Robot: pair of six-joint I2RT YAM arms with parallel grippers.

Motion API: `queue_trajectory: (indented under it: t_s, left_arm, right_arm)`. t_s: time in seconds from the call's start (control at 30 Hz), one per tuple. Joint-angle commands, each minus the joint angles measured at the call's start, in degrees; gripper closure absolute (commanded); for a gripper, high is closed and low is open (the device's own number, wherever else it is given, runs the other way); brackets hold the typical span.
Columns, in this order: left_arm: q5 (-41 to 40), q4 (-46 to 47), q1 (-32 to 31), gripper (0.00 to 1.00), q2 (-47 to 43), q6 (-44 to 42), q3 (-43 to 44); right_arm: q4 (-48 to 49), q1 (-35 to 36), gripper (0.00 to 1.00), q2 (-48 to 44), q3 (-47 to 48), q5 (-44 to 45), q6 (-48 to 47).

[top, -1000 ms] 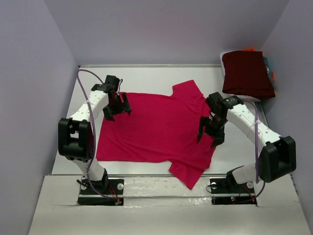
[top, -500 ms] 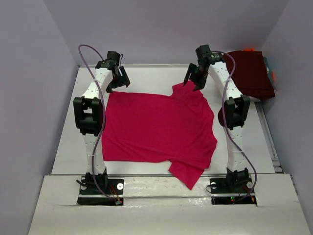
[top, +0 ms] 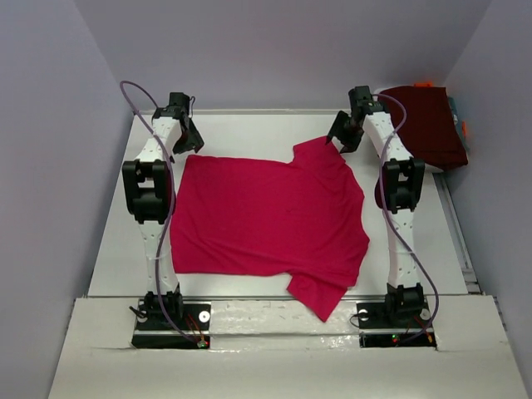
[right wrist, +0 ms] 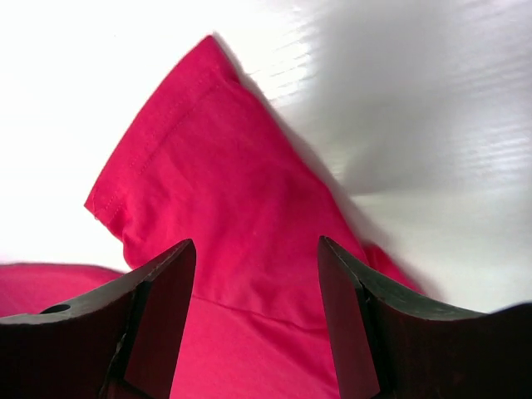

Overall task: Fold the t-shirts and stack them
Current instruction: Grap the side of the flattened tshirt furthest away from the robot with both arms

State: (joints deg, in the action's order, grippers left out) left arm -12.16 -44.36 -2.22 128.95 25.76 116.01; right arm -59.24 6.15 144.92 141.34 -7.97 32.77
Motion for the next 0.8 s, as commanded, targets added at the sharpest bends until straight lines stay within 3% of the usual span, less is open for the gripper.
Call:
queue_trajectory:
  t_s: [0.0,0.17,0.77]
  left_arm:
    - [-2.25,0.94,0.37,0.09,1.13,-0.62,2.82]
    - [0.2,3.92,0.37,0.09,1.66,-0.62,0.72]
    - [6.36,8.41,1.43,0.09,1.49,-0.88,-3.15]
  right_arm:
    - [7.11,0.88,0.34,1.06,1.58,-1.17,-1.66]
    - [11.43,0.35,0.34,1.15,-1.76,-1.26,-2.36]
    - [19.25,-0.7,0.34,4.4,-0.45,-2.85,-3.59]
